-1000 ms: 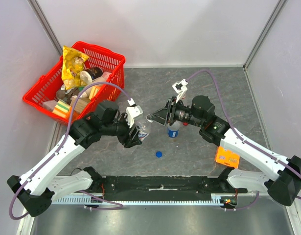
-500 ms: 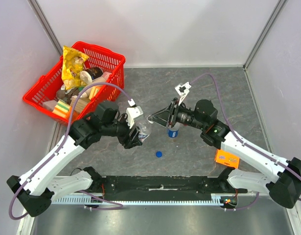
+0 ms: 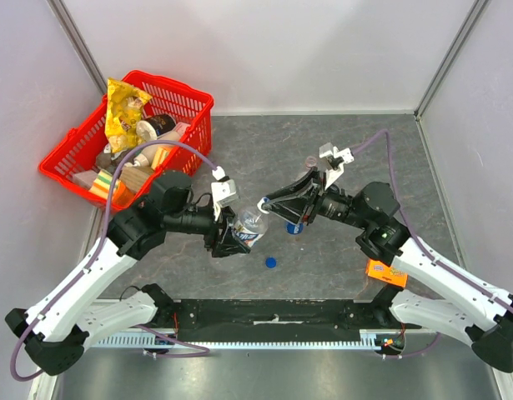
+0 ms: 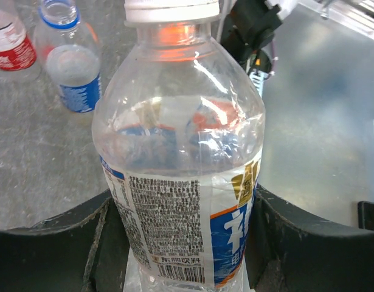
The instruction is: Unscrew the bottle caps
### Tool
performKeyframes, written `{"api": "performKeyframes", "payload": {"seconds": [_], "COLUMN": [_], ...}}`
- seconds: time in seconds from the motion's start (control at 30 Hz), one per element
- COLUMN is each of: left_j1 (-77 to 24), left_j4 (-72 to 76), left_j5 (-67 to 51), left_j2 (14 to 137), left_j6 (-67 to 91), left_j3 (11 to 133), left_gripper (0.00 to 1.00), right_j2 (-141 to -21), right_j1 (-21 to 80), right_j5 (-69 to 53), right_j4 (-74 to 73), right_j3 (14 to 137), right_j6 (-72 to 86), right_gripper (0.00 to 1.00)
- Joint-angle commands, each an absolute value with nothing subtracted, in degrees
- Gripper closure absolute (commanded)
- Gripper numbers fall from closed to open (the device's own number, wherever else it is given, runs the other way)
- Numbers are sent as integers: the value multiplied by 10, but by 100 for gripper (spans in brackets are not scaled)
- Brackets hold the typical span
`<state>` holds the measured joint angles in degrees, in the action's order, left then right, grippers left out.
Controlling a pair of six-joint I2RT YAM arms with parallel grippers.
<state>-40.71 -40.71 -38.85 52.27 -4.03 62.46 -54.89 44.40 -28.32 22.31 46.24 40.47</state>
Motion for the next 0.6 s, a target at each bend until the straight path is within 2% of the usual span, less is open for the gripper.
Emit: {"api": "performKeyframes", "payload": {"seconds": [0.0,0.4,0.57], "left_j1": [-408,-407,-407], "left_j4": [-339,-322,-322], "left_j5": [-492,-702,-721], "left_j2": [502,512,520], "left_j6": [-14,-7,-6], "left_j3": [646,653,643], "left_gripper": [66,68,68], "right_j2": [-534,-505,-491], "right_j1": [447,446,446], "right_j5": [-331,-433,-446], "right_j4": [261,424,439], "right_j3": [445,396,394], "right_j6": [385,394,378], "right_gripper": [100,100,100]}}
